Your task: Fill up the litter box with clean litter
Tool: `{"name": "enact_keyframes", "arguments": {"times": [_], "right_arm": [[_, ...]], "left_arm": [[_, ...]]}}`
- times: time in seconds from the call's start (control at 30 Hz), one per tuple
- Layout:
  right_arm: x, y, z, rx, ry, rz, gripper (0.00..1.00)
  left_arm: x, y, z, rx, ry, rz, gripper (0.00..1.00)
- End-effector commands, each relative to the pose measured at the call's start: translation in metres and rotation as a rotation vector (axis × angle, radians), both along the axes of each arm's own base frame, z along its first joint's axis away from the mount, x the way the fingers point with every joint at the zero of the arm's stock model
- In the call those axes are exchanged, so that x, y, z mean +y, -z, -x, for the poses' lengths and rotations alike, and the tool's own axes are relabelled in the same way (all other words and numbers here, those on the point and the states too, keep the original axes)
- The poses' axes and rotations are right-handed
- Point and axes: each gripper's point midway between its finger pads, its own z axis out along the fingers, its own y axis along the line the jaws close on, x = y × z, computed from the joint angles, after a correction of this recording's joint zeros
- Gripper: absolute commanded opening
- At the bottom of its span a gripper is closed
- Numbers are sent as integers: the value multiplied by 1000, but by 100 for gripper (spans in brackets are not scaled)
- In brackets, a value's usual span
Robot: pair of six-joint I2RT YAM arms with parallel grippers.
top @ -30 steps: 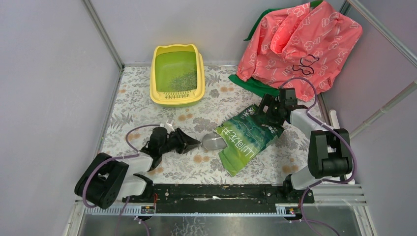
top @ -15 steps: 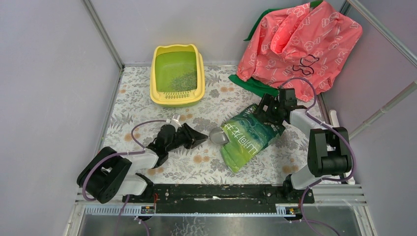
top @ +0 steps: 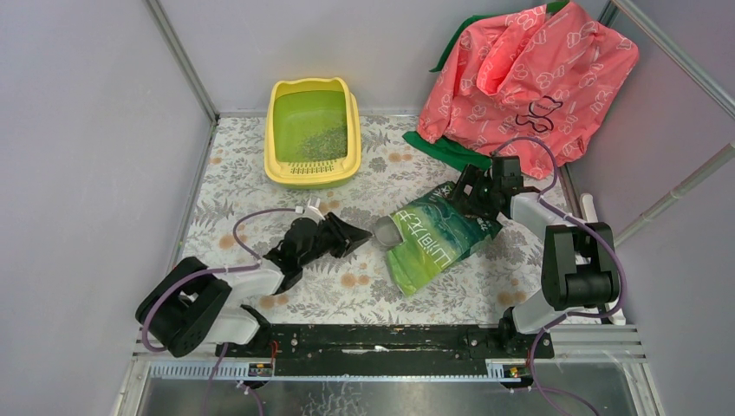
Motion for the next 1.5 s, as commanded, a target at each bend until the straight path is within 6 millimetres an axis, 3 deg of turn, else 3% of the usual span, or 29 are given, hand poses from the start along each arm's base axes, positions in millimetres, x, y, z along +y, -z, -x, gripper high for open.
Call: {"name": "enact_keyframes", "arguments": {"times": [0.0, 0.33, 0.53, 0.93, 1.17, 1.23, 1.47], "right_arm": [[12, 12, 12, 47, -34, -29, 99], [14, 16, 16, 54, -46, -21, 98], [17, 18, 17, 58, -56, -13, 98], [18, 20, 19, 57, -61, -13, 98], [20, 26, 21, 66, -62, -21, 98], [20, 27, 22, 67, -64, -20, 98], [21, 27, 23, 67, -65, -28, 98]], "left_arm": [[-17, -33, -20, -69, -48, 95, 0], [-54, -11, -29, 23, 52, 29, 0], [-74, -10, -36, 25, 93, -7, 0], [-88, 20, -47, 59, 92, -154, 0], [-131, 18, -44, 15, 169, -52, 0], [-136, 26, -44, 13, 175, -35, 0], [-154, 23, -48, -72, 211, 128, 0]]}}
